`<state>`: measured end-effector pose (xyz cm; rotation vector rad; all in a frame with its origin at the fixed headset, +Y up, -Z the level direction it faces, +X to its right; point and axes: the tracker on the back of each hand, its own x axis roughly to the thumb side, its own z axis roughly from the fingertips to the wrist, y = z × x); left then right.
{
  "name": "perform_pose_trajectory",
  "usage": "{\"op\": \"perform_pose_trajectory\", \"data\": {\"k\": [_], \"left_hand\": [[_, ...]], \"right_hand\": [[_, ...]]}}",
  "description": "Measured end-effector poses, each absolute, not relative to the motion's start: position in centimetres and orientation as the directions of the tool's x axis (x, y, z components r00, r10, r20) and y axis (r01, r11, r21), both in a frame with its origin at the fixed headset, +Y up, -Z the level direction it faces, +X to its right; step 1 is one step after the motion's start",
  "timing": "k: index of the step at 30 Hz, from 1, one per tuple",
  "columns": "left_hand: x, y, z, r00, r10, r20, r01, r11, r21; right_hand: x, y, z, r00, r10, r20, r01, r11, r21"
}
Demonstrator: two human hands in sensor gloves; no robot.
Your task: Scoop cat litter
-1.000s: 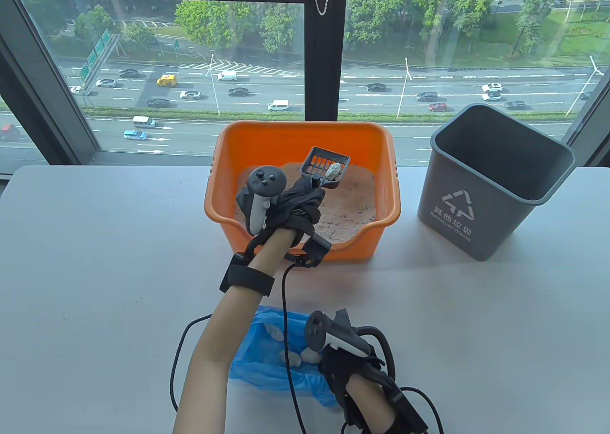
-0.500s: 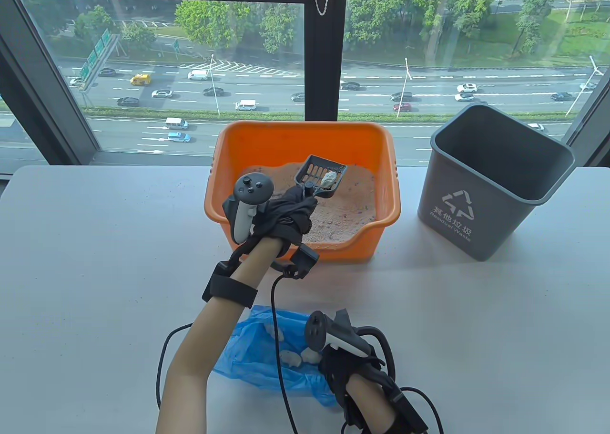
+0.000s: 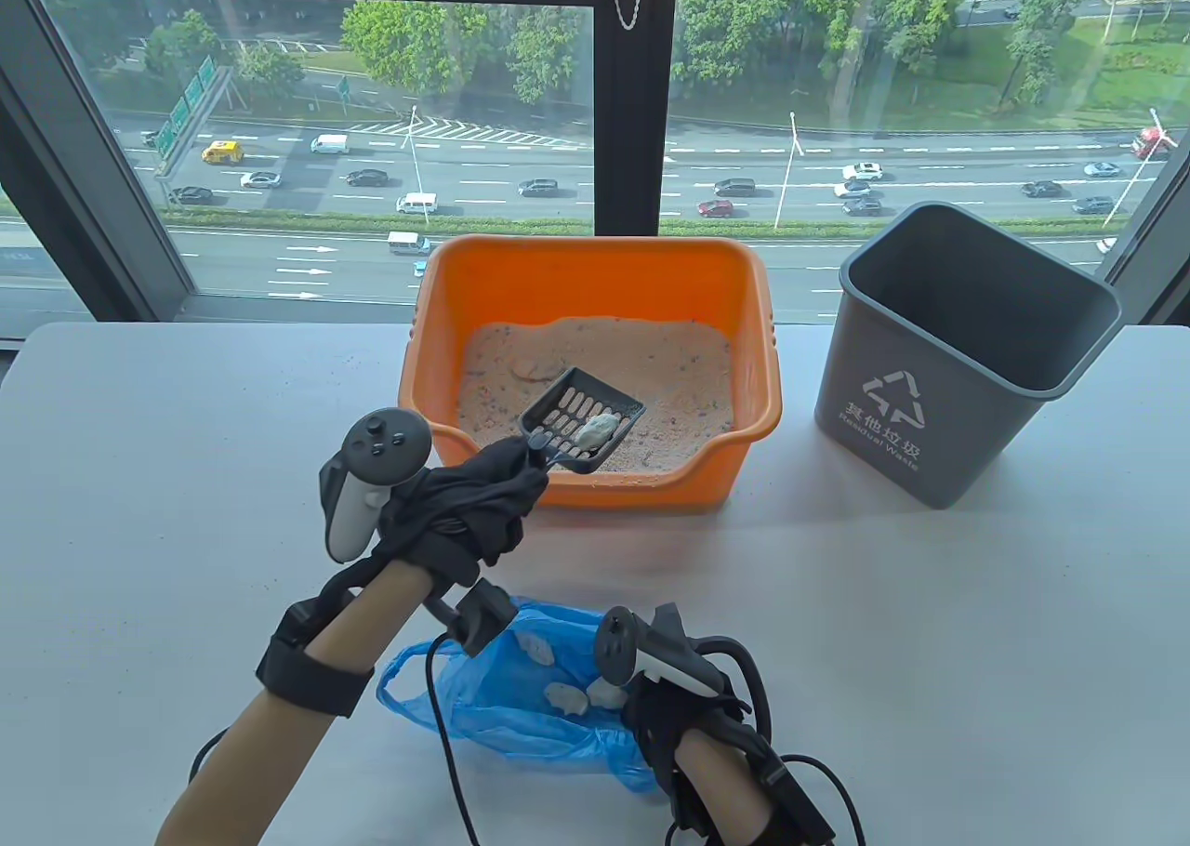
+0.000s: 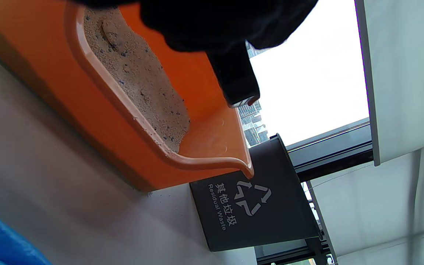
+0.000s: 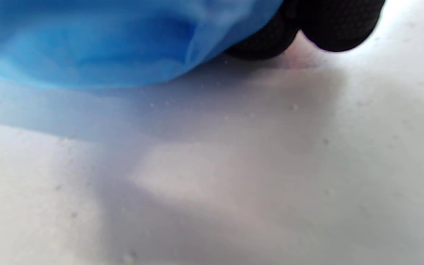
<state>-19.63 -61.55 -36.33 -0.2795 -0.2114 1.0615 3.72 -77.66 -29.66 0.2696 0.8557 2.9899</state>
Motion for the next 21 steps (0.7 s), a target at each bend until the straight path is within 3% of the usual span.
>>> {"op": "perform_pose_trajectory", "data": {"k": [4, 10, 21], "left_hand": [[-22.0, -62.0, -32.2, 0.495, 0.866, 0.069, -0.814, 0.49, -0.311], [-24.9, -64.3, -27.1, 0.526, 0.851, 0.011, -0.776, 0.484, -0.405], [-26.4, -65.4, -25.2, 0.693, 0.717, -0.078, -0.635, 0.555, -0.538]], "right_hand": [[3.7, -77.7, -29.7, -0.985, 0.066, 0.16, 0.028, -0.85, 0.527], [3.7, -77.7, -29.6, -0.985, 0.064, 0.16, 0.03, -0.85, 0.525], [3.7, -77.7, -29.6, -0.985, 0.063, 0.158, 0.03, -0.851, 0.524]]}}
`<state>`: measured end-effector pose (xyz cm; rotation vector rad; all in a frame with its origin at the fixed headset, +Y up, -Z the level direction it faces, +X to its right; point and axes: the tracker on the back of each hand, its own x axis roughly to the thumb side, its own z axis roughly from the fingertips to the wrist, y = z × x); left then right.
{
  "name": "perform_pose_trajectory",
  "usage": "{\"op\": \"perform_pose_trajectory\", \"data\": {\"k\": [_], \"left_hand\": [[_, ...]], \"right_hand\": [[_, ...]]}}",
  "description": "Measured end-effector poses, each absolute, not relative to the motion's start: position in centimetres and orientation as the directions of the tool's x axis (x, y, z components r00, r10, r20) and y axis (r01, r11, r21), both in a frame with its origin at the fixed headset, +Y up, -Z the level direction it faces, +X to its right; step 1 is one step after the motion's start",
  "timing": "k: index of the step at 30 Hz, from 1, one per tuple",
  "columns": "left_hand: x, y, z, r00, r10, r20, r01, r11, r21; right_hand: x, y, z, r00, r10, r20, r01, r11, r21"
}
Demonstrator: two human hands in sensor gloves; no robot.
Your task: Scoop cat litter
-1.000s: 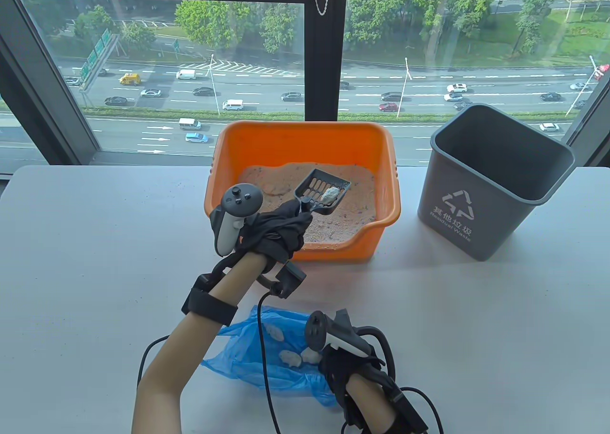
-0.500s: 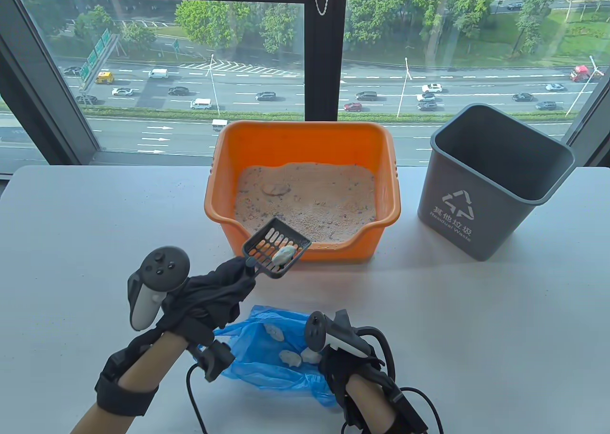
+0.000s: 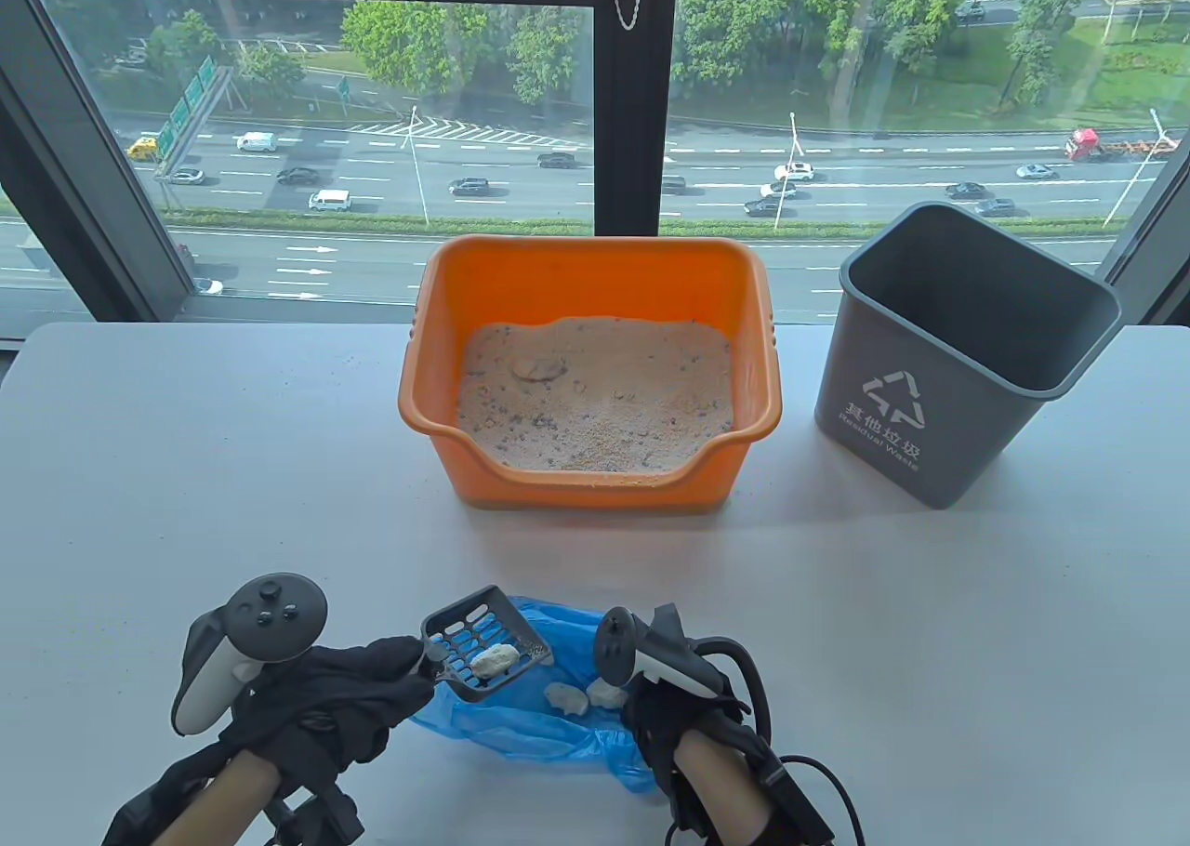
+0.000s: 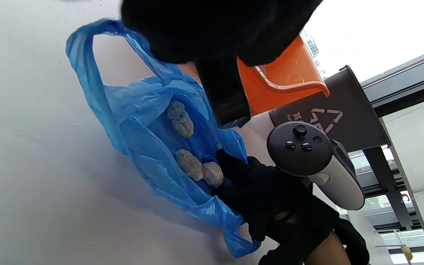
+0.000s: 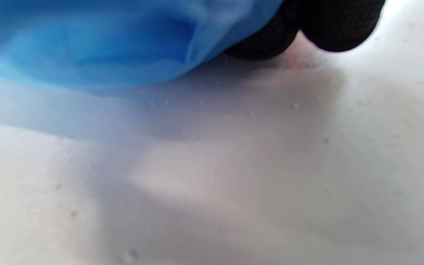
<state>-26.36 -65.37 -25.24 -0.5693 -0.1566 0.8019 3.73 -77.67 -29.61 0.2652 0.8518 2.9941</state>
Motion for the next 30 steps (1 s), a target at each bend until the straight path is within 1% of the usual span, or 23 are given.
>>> {"op": "perform_pose_trajectory", "data": {"k": [3, 5, 8, 10, 12, 15, 18, 23, 27, 30], "left_hand": [[-25.4, -65.3, -25.6, 0.772, 0.631, -0.073, -0.545, 0.598, -0.588], [-24.0, -65.0, -26.2, 0.831, 0.553, -0.052, -0.464, 0.64, -0.612], [-21.5, -64.2, -27.1, 0.902, 0.432, -0.001, -0.345, 0.718, -0.604], [-19.9, -63.8, -27.7, 0.936, 0.35, 0.042, -0.258, 0.762, -0.595], [-18.5, -63.5, -28.2, 0.954, 0.289, 0.074, -0.188, 0.774, -0.605], [-17.4, -63.5, -28.6, 0.968, 0.234, 0.096, -0.132, 0.792, -0.597], [-17.7, -63.6, -28.7, 0.968, 0.239, 0.082, -0.144, 0.788, -0.599], [-19.9, -63.5, -28.0, 0.944, 0.328, 0.047, -0.232, 0.756, -0.612], [-22.7, -62.6, -27.3, 0.882, 0.47, 0.01, -0.372, 0.711, -0.596], [-24.5, -61.9, -27.1, 0.837, 0.547, -0.017, -0.458, 0.683, -0.569]], "right_hand": [[3.7, -77.7, -29.6, -0.985, 0.062, 0.159, 0.031, -0.851, 0.524], [3.7, -77.7, -29.6, -0.985, 0.062, 0.159, 0.031, -0.85, 0.525], [3.7, -77.7, -29.6, -0.986, 0.06, 0.158, 0.032, -0.85, 0.525], [3.7, -77.7, -29.6, -0.985, 0.06, 0.159, 0.033, -0.851, 0.524], [3.7, -77.7, -29.6, -0.985, 0.059, 0.159, 0.033, -0.851, 0.524], [3.7, -77.7, -29.6, -0.985, 0.059, 0.16, 0.034, -0.851, 0.524], [3.6, -77.7, -29.6, -0.985, 0.058, 0.16, 0.035, -0.851, 0.524], [3.6, -77.6, -29.5, -0.985, 0.057, 0.16, 0.036, -0.851, 0.524], [3.6, -77.6, -29.5, -0.985, 0.056, 0.16, 0.036, -0.851, 0.523], [3.6, -77.6, -29.5, -0.985, 0.057, 0.16, 0.036, -0.852, 0.523]]}}
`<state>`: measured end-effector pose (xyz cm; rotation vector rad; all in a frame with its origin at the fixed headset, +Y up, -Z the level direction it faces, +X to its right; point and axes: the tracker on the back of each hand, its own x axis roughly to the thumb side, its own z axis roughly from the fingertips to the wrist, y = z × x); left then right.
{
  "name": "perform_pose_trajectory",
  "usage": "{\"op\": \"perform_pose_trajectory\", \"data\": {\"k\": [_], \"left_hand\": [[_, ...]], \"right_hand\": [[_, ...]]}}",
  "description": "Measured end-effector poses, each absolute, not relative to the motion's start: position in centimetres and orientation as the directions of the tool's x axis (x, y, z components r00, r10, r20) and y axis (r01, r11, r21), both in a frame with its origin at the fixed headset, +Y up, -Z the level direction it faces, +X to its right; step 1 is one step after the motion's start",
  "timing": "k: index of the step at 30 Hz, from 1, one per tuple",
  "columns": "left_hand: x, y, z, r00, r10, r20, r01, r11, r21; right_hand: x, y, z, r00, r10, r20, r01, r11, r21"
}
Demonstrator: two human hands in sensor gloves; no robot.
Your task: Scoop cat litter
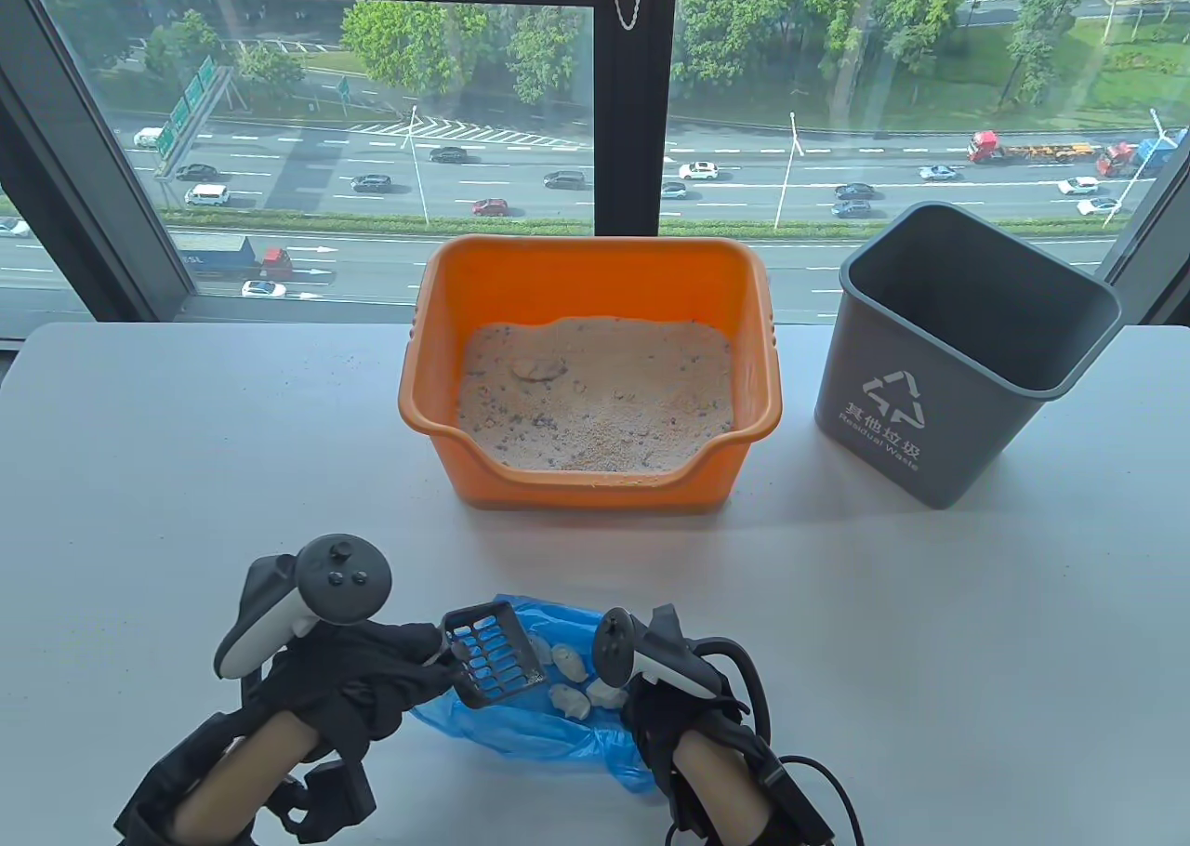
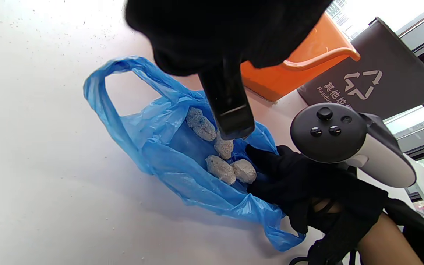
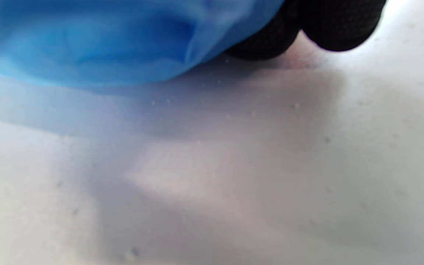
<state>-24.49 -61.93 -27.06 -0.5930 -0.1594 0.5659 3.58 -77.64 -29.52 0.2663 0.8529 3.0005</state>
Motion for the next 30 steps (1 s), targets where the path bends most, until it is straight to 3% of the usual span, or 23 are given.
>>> {"op": "perform_pose_trajectory", "data": {"k": [5, 14, 18, 21, 30], "left_hand": [[-25.1, -60.8, -28.7, 0.747, 0.664, -0.034, -0.577, 0.623, -0.528], [-18.0, -61.0, -36.2, 0.612, 0.779, -0.139, -0.725, 0.482, -0.493], [-15.4, -62.2, -40.9, 0.577, 0.777, -0.25, -0.798, 0.473, -0.373], [-14.2, -63.3, -44.4, 0.547, 0.756, -0.359, -0.83, 0.433, -0.351], [-12.7, -67.0, -51.0, 0.5, 0.633, -0.591, -0.853, 0.477, -0.211]], "right_hand": [[3.6, -77.6, -29.5, -0.985, 0.056, 0.16, 0.036, -0.852, 0.522], [3.6, -77.6, -29.5, -0.985, 0.059, 0.161, 0.034, -0.853, 0.521], [3.6, -77.7, -29.5, -0.985, 0.063, 0.161, 0.031, -0.853, 0.52], [3.6, -77.7, -29.5, -0.985, 0.072, 0.158, 0.022, -0.853, 0.522], [3.7, -77.7, -29.6, -0.984, 0.077, 0.159, 0.018, -0.851, 0.524]]}}
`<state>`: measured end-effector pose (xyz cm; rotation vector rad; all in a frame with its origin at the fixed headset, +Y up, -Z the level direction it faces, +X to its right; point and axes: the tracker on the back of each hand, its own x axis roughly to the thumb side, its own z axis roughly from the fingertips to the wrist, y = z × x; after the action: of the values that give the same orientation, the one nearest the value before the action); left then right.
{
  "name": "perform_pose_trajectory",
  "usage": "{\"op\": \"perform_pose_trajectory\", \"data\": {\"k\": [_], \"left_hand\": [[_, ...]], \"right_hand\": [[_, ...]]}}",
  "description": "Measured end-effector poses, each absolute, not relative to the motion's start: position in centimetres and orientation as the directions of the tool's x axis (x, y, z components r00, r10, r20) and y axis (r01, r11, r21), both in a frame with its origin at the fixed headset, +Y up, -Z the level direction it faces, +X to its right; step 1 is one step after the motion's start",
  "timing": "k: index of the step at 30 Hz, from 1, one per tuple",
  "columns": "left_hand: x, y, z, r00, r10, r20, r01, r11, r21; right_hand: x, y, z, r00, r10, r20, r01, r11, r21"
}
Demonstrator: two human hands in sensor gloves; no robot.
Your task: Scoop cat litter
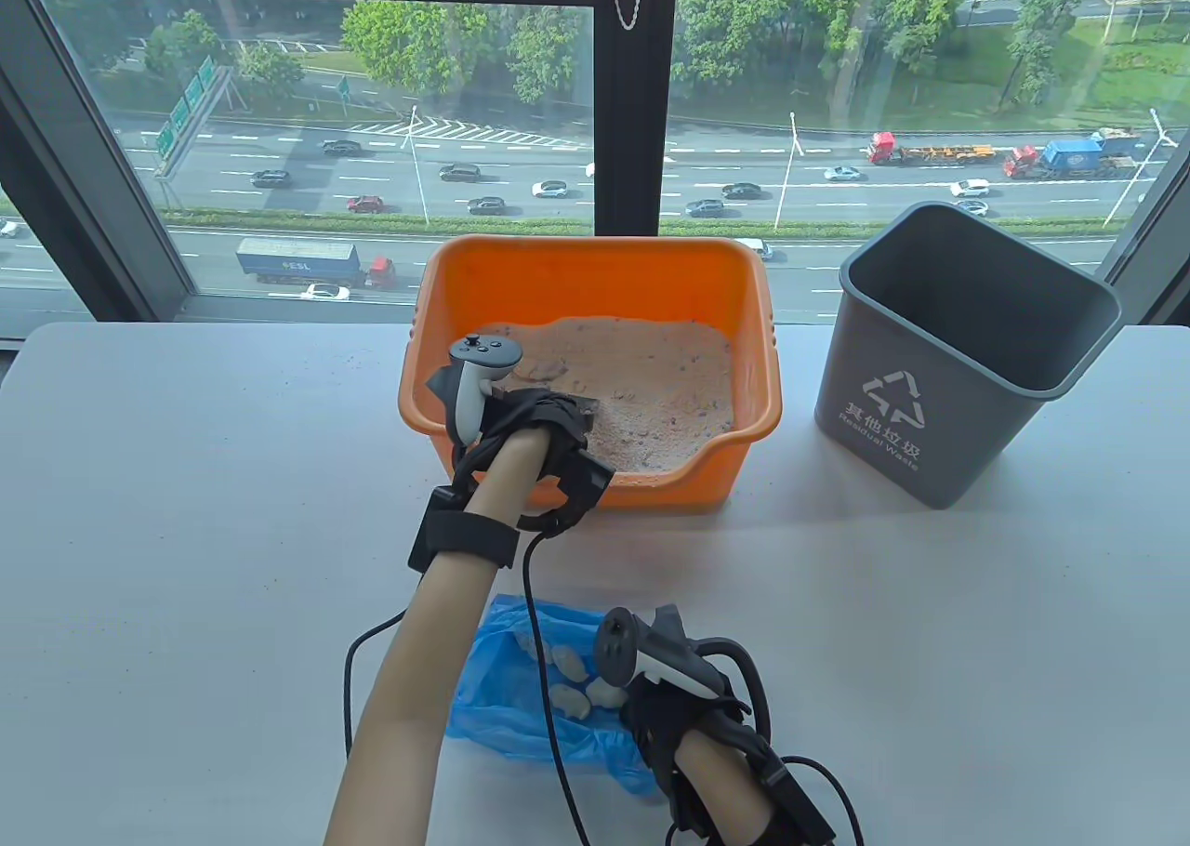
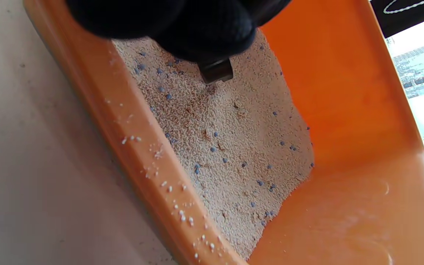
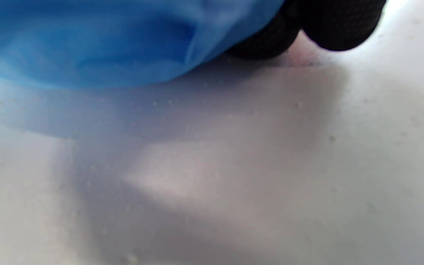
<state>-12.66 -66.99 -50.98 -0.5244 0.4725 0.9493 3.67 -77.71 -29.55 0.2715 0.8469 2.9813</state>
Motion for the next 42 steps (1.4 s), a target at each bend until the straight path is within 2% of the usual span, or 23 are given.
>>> {"op": "perform_pose_trajectory", "data": {"k": [4, 6, 11, 24, 34, 42], "left_hand": [[-12.7, -67.7, -52.1, 0.48, 0.566, -0.67, -0.815, 0.57, -0.102], [-12.1, -67.6, -52.8, 0.531, 0.53, -0.661, -0.772, 0.624, -0.12], [-11.7, -68.0, -53.8, 0.488, 0.488, -0.724, -0.787, 0.604, -0.124], [-11.1, -69.7, -55.6, 0.502, 0.451, -0.738, -0.773, 0.616, -0.149], [-10.9, -69.8, -55.5, 0.492, 0.55, -0.674, -0.778, 0.625, -0.058], [-10.1, -68.6, -54.5, 0.471, 0.706, -0.53, -0.843, 0.538, -0.033]], "right_hand": [[3.7, -77.7, -29.6, -0.984, 0.077, 0.159, 0.018, -0.851, 0.525], [3.7, -77.7, -29.6, -0.984, 0.08, 0.158, 0.015, -0.85, 0.527], [3.7, -77.7, -29.6, -0.984, 0.085, 0.158, 0.011, -0.85, 0.527], [3.8, -77.7, -29.6, -0.984, 0.082, 0.16, 0.015, -0.851, 0.525], [3.8, -77.7, -29.6, -0.984, 0.082, 0.159, 0.014, -0.85, 0.526], [3.8, -77.7, -29.6, -0.984, 0.083, 0.158, 0.013, -0.85, 0.527]]}}
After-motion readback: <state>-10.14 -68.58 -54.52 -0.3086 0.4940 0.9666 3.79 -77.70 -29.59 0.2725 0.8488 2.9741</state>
